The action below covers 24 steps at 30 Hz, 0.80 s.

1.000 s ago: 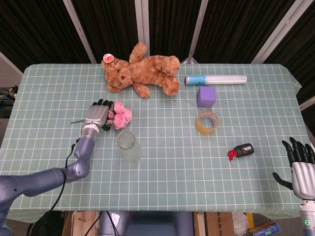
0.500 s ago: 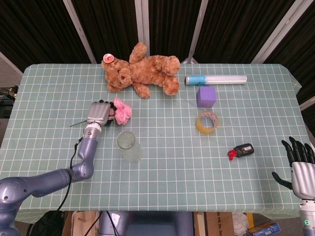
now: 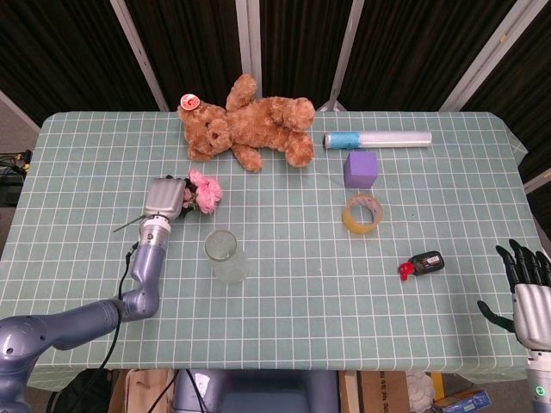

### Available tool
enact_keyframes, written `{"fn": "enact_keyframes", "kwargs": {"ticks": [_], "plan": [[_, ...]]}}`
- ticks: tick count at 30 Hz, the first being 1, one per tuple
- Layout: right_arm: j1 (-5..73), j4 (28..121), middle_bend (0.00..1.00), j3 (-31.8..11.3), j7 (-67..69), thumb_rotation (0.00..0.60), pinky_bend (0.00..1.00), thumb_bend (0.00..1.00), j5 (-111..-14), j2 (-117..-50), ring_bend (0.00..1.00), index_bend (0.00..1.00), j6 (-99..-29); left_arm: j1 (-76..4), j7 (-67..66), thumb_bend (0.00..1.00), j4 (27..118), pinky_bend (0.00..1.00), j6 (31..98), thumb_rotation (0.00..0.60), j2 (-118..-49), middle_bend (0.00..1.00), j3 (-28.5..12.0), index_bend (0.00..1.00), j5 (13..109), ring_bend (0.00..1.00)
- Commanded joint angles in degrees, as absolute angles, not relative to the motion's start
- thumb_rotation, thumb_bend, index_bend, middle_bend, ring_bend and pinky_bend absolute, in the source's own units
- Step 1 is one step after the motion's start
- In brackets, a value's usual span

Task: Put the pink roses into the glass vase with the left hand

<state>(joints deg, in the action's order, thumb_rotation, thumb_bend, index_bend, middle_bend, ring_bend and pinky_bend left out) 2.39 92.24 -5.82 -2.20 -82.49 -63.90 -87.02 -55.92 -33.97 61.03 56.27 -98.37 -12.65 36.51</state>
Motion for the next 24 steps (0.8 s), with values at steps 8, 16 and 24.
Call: {"fn": "enact_keyframes", "kwargs": {"ticks": [8,16,24], "plan": [[2.2,92.8,0.06,-5.7,-2.2,0.600,0.00,0.21,-83.1,-63.9,0.06,0.13,-87.5,-47.0,-11.4,0.50,69.8,0.45,66.7,0.600,-88.1,0.45,-12.5,0.46,57.8,0.33],[2.0,93.2,0.06,-5.6,-2.5,0.600,0.00,0.20,-83.9,-64.2,0.06,0.13,-88.3,-39.6,13.7,0.48,79.9,0.45,78.2,0.600,-78.7,0.45,-15.0,0.46,71.2,0.33],[2.0,93.6,0.06,-5.5,-2.8,0.600,0.00,0.20,-84.3,-64.4,0.06,0.13,-88.5,-35.3,36.0,0.48,97.3,0.45,78.7,0.600,-69.2,0.46,-16.7,0.46,77.1,0.33]]}}
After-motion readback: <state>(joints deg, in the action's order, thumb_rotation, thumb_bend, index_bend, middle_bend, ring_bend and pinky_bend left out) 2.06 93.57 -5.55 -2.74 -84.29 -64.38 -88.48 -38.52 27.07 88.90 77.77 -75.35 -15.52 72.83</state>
